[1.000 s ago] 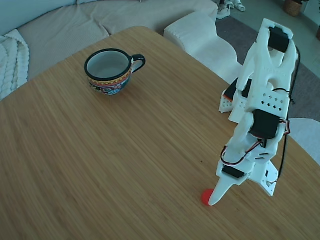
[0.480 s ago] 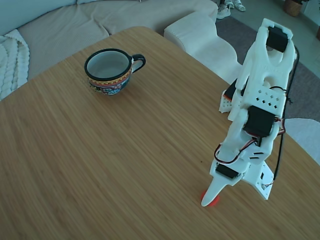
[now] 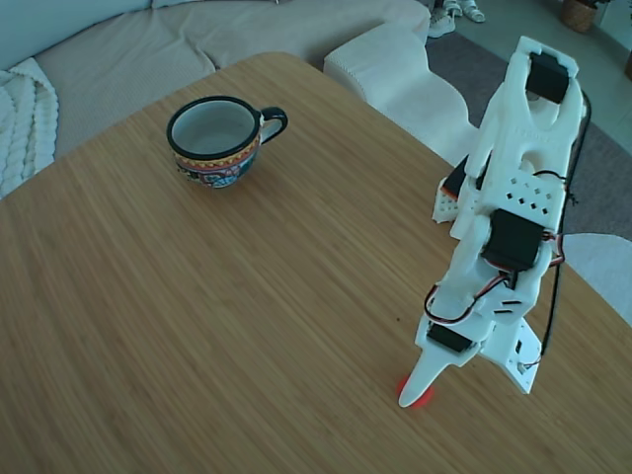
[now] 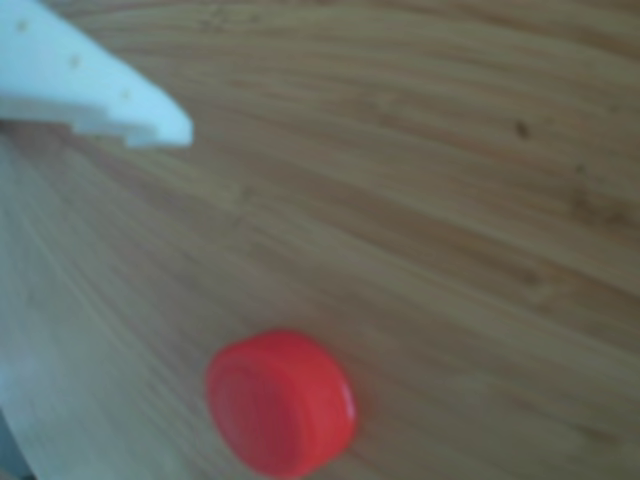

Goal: Grasp a red cap and put it in the cup.

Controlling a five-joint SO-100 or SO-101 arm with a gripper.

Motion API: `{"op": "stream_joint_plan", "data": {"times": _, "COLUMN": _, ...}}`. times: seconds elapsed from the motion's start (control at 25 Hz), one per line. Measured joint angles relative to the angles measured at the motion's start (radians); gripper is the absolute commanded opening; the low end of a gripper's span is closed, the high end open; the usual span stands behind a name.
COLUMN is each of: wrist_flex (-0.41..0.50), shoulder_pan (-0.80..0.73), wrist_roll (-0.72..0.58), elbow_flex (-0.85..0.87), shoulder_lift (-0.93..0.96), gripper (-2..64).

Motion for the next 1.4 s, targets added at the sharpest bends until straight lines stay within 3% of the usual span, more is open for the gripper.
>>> {"op": "stream_joint_plan", "data": {"times": 1.08, "wrist_flex": -0.055, "shoulder_pan": 0.052, "wrist_roll": 0.0, "elbow_flex": 0.0, "shoulder_lift": -0.002, "gripper": 52.9}}
{"op": "stream_joint_plan", "data": {"times": 1.4, "wrist_flex": -0.06, "shoulder_pan": 0.048, "wrist_roll": 0.0, "elbow_flex": -0.048, "shoulder_lift": -0.092, "gripper": 52.9}}
